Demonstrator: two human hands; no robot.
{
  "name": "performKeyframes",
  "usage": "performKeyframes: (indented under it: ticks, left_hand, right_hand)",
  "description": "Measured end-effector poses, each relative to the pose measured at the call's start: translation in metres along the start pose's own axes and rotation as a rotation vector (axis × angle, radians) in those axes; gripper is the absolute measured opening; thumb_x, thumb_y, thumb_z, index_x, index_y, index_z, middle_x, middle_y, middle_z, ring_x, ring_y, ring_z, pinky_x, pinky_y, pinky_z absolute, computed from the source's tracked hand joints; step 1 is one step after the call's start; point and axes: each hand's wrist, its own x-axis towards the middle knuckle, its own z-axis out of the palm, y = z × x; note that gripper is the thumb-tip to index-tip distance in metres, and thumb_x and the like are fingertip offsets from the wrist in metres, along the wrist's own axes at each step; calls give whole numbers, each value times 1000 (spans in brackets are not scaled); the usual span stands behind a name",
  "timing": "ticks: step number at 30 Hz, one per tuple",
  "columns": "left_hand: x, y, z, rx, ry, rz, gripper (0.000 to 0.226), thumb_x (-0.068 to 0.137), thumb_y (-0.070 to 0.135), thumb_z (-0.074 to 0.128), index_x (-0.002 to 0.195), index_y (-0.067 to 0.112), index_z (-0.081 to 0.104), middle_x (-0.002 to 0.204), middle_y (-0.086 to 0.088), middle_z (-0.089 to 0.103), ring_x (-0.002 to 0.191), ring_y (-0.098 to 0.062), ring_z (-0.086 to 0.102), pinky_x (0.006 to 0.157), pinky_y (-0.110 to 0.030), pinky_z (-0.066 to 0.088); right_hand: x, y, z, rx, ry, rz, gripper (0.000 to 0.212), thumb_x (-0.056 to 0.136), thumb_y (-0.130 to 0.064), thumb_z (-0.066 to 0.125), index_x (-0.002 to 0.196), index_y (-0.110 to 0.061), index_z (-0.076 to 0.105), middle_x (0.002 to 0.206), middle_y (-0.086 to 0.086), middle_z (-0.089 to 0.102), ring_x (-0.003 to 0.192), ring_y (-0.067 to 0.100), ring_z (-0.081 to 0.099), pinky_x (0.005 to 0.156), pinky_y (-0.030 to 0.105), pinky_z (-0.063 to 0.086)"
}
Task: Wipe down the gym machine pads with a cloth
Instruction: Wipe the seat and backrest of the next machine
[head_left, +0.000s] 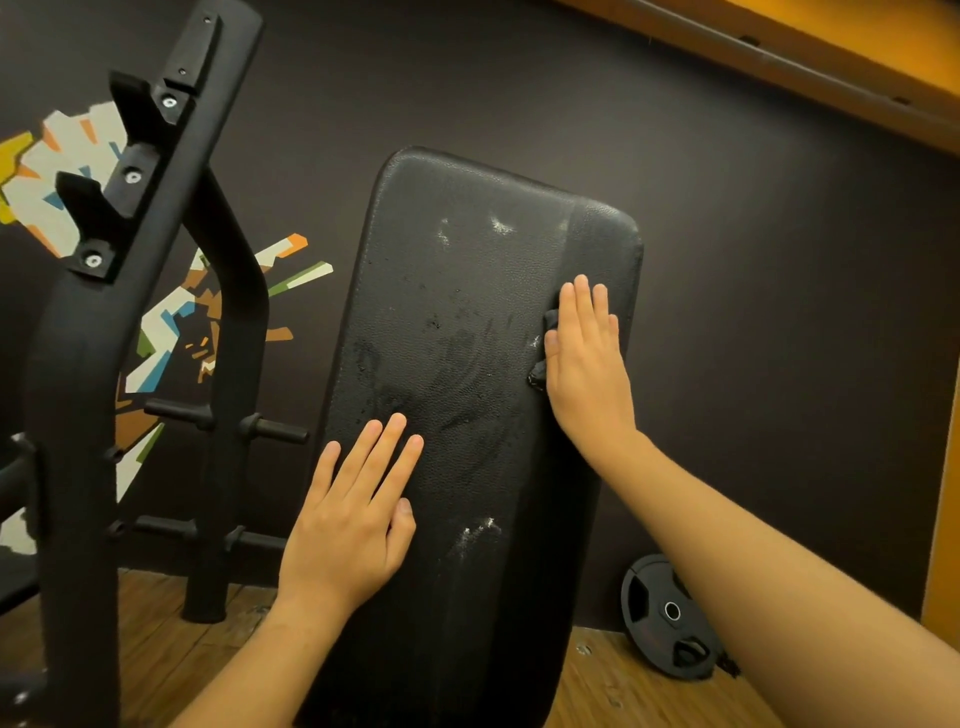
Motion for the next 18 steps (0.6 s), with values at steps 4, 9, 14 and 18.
performKeyframes:
  ticks: [4, 9, 14, 18]
  left_hand:
    - [1, 1, -1, 3, 12, 1, 60, 97, 30, 39, 156, 18, 37, 167, -4, 25, 155, -22, 21, 126, -49, 17]
    - [0, 0, -2, 5, 14, 1, 60, 97, 30, 39, 156, 18, 37, 167, -5, 26, 155, -22, 21, 126, -48, 15]
    - [0, 1, -1, 3, 17, 3, 59, 98, 30, 38, 156, 18, 38, 167, -4, 25, 155, -22, 21, 125, -49, 18]
    - [0, 0, 0, 0, 19, 3, 60, 98, 29, 39, 156, 18, 38, 167, -4, 25, 155, -22, 21, 125, -50, 19]
  right_hand:
    - [23, -1, -5, 57, 38, 74, 54, 113, -18, 26, 162, -2, 12, 171, 14, 6, 158, 31, -4, 129, 45, 5]
    - [-5, -9, 5, 26, 62, 89, 55, 112, -19, 25, 163, -4, 10, 171, 12, 6, 158, 29, -4, 129, 43, 3]
    - [-5, 0, -2, 36, -35, -21, 55, 112, -19, 25, 163, -4, 8, 172, 11, 2, 158, 26, -8, 129, 42, 1]
    - [5, -4, -1, 45, 7, 47, 55, 112, -17, 26, 162, -4, 9, 171, 13, 4, 158, 30, -6, 129, 45, 4]
